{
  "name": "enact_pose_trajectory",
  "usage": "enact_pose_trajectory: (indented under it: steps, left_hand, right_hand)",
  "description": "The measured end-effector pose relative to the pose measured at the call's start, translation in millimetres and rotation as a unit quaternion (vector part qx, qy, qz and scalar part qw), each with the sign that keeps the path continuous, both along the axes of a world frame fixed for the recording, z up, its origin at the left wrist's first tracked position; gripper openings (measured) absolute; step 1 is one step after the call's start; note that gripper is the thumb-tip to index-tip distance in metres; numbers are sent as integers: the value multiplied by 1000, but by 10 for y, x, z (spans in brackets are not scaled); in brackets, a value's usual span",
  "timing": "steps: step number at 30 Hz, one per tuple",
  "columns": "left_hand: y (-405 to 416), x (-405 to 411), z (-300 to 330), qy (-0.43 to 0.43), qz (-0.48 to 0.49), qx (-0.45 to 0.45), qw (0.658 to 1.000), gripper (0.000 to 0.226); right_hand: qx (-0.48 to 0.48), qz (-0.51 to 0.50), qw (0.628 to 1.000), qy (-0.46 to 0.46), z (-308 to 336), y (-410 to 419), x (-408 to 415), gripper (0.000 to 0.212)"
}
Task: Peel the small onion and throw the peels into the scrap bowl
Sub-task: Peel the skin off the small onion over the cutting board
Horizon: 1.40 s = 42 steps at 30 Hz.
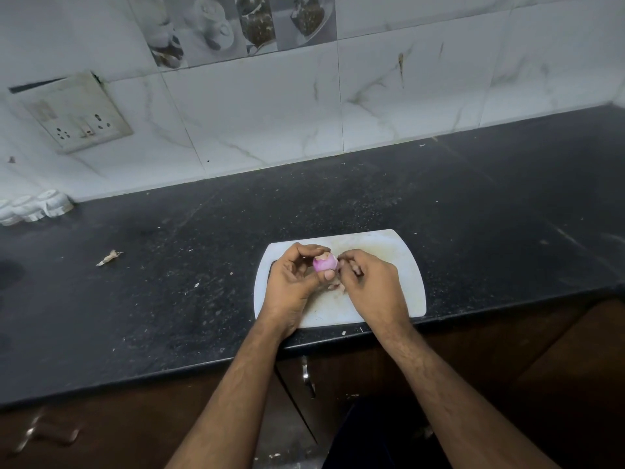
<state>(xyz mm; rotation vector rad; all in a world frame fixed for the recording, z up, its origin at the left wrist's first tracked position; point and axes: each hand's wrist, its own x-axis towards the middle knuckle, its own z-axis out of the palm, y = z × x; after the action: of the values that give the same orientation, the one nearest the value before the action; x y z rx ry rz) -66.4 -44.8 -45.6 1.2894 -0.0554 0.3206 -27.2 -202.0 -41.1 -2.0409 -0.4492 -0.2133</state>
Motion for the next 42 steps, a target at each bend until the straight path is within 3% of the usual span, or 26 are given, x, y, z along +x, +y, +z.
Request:
enact_pose_trajectory:
  steps: [5,13,27,30,38,42]
  left_hand:
    - [-10,3,-13,8,20,20,1000,42]
    - [-10,5,-12,2,2,16,1000,41]
    - [21,-18,71,8,13,-81,997,35]
    - [7,-14,86,18,2,-70,997,36]
    - [12,-39,85,31,37,1,999,36]
    - [-17,-45,85,45,19,37,998,36]
  right_hand:
    - [29,4,999,-16,24,-15,-2,20]
    - [-51,13,998,-17,5,-2,11,17]
    - [-148,-23,989,3,5,60,15,17]
    - [-115,-5,993,0,7,51,21,4]
    - [-17,21,999,-32,-34,2,30,28]
    - [40,19,998,-44,-10,-25,4,28]
